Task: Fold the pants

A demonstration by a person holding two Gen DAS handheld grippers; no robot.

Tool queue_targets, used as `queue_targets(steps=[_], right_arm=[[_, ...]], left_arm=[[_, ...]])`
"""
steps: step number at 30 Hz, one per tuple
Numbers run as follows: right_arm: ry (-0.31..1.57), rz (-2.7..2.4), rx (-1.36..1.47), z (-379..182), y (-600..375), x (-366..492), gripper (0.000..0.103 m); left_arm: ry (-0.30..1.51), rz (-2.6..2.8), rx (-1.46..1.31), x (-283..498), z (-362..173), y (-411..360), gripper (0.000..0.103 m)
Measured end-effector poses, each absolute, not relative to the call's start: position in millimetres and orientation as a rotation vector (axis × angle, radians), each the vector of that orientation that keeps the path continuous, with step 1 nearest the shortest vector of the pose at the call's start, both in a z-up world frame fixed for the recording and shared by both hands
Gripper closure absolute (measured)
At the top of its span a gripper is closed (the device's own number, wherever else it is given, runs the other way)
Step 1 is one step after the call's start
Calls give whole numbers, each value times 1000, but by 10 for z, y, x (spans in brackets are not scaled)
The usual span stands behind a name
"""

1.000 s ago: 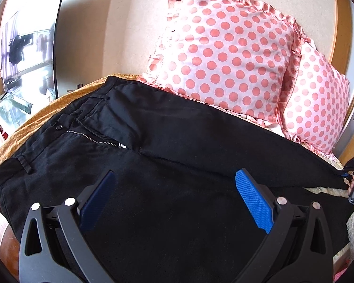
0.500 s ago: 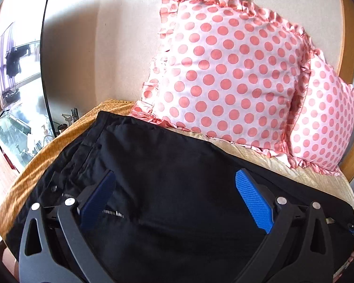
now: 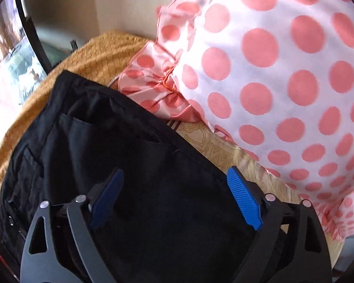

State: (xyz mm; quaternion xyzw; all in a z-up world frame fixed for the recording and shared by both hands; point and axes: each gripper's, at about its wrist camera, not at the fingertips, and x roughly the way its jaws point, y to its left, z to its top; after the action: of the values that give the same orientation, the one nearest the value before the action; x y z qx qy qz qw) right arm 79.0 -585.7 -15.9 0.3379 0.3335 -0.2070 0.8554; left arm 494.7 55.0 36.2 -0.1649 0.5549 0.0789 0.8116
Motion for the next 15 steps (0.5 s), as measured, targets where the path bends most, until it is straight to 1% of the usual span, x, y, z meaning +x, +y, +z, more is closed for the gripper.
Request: queue_targets(steps=[1,2,4,9,10,11,12,13,14,15], right_arm=[[701,-436,698,-148,-5852,799,97],[701,-439,684,-136,-5843,809,97],[702,-444,652,-111,-5825,835,97],[711,-443,626,-130,-5830,882,97],[710,-440,631,-138,-5837,880,97],[709,-436,633,-143,-5845,878,97],[707,-434,633,-144,-5848,875,97],[705,-430,633,-142,-5850,871,97],[703,-427,633,-139,-5851,866,97],[701,-423,633,-135,-5851,859,97]], left_arm=[[1209,178,-377,4980,292,575,22],[1233,193,-396,5038,222,593,23],[1240,235,-419,5117,153,625,21],[1241,288,-384,5232,98,619,21],[1245,299,-350,5233,87,597,25],[1243,315,-324,5249,91,579,36],[1236,332,-310,5231,96,582,41],[1218,337,-325,5194,107,629,51],[1207,335,-347,5176,119,669,63],[1188,323,-384,5111,126,746,70]])
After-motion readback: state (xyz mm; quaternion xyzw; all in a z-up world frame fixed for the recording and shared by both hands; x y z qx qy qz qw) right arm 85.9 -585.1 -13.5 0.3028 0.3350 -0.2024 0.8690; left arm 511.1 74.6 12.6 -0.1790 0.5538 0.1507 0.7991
